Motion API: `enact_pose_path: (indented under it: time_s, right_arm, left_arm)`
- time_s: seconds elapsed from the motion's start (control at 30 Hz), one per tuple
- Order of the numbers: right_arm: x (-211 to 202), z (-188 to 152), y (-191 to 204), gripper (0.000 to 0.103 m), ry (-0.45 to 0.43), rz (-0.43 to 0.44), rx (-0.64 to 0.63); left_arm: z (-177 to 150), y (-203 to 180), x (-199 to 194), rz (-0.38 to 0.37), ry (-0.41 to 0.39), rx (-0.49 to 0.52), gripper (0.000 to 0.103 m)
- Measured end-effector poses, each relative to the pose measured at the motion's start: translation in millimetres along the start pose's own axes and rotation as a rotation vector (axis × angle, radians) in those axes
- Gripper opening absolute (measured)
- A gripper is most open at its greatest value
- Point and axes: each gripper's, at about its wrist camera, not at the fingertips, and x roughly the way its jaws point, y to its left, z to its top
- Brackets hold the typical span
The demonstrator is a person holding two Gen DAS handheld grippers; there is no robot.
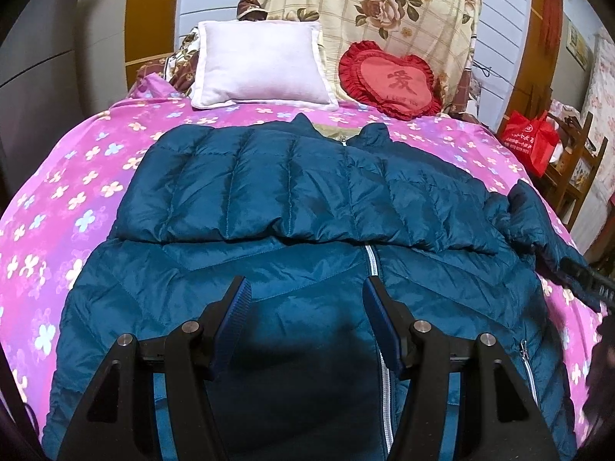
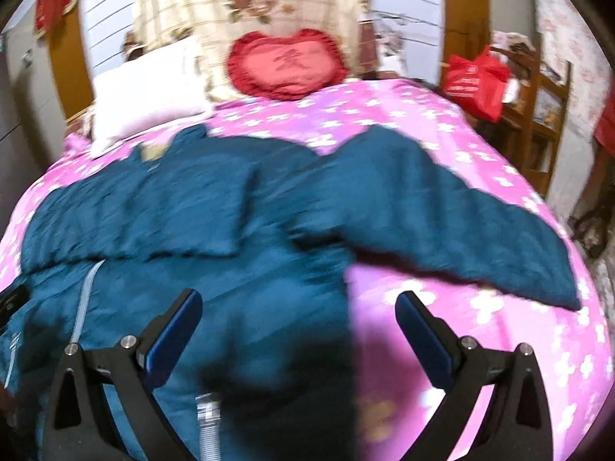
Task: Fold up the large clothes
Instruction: 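Grasp the sleeve cuff nearest the right gripper and lift it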
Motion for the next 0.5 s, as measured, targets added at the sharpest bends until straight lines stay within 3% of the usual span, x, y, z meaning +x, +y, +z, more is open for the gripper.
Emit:
enact_pose_path:
  time_s: [0.2,0.5]
  right_arm:
    - [13.9,22.1,-82.4,0.102,-0.023,-0.158,0.088]
    - [48.7,30.8,-221.6,0.103,0.022,-0.371,0.222]
  left_arm:
    - [0.1,2.0,3.5,-0.003,0.012,-0.007,0.042]
    - [-0.4,0.6,9.5,-0.012,0.027,-0.001,0.042]
